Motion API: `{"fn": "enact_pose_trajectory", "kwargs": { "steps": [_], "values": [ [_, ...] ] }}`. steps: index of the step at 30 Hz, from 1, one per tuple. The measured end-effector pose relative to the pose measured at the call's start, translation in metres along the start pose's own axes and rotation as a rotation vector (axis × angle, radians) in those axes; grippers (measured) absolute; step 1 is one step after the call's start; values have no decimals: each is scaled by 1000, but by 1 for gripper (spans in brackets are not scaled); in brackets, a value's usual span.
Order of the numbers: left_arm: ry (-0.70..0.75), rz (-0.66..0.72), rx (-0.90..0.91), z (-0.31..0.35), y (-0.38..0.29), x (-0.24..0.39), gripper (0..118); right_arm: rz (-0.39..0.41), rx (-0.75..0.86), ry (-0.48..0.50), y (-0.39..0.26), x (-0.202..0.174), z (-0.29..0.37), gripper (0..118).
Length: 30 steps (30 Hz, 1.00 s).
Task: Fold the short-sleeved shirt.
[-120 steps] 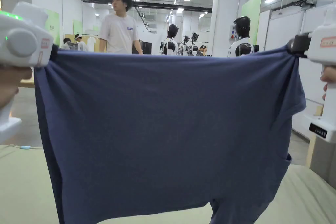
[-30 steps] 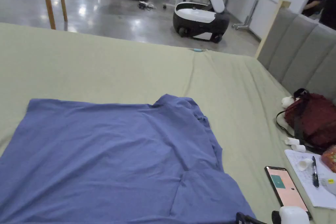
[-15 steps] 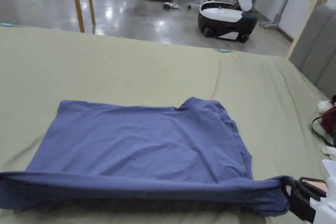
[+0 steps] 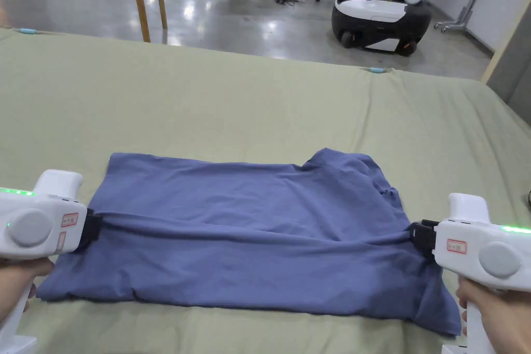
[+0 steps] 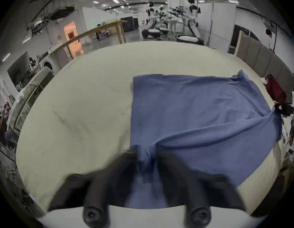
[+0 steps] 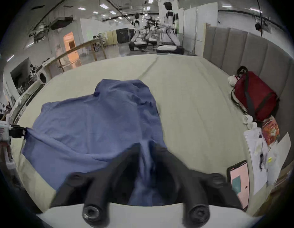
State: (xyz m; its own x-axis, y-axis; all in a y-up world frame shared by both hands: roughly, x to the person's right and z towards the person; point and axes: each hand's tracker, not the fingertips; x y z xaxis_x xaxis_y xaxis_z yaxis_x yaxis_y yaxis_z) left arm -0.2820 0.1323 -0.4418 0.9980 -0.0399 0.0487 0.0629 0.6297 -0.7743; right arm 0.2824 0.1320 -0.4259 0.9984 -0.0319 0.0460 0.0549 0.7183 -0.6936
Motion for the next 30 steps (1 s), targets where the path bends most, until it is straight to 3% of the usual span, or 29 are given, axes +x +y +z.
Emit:
{"fn": "enact_pose_trajectory", "kwargs": {
  "steps": [1,2,5,10,11,12,13,14,15,16,19,20,23,24,25,26,27,28,30],
  "values": [
    [-12,-5,27,12,-6,0,98,18,35,-1,-4,0,13,74],
    [-13,-49,60,28,-16,1,118,44,69,16,-10,-2,30,83],
    [25,-108,302,90,-52,8,115,108,210,68,-39,-7,90,83],
    [49,-39,507,164,-125,7,114,97,404,92,-113,-9,163,82],
    [62,-25,507,171,-139,8,107,111,403,92,-126,-10,170,79],
    [94,-14,497,185,-141,19,87,117,410,84,-136,-11,176,64],
    [97,-4,473,189,-150,20,52,119,412,73,-146,-12,180,42],
    [92,6,435,189,-155,19,37,116,399,74,-153,-12,183,27],
    [96,17,398,187,-158,19,24,117,382,63,-155,-15,183,27],
    [91,41,344,162,-169,2,4,147,378,0,-163,-18,184,4],
    [64,50,307,141,-166,-14,2,130,356,49,-165,-16,185,4],
    [116,7,339,150,-165,5,2,124,365,38,-167,-16,186,3],
    [97,36,284,130,-151,7,2,106,351,41,-162,-17,182,4],
    [69,50,259,117,-142,-4,5,98,350,43,-162,-16,181,3],
    [67,45,240,106,-135,-4,20,93,345,45,-162,-16,178,3],
    [77,41,236,96,-129,-4,68,91,331,43,-162,-16,175,3],
    [91,31,209,86,-123,-4,107,90,323,40,-160,-17,170,4],
    [93,24,166,70,-116,-7,118,87,316,39,-159,-16,168,4],
    [105,24,186,57,-105,-7,113,79,302,37,-158,-15,165,3]
  ]
}}
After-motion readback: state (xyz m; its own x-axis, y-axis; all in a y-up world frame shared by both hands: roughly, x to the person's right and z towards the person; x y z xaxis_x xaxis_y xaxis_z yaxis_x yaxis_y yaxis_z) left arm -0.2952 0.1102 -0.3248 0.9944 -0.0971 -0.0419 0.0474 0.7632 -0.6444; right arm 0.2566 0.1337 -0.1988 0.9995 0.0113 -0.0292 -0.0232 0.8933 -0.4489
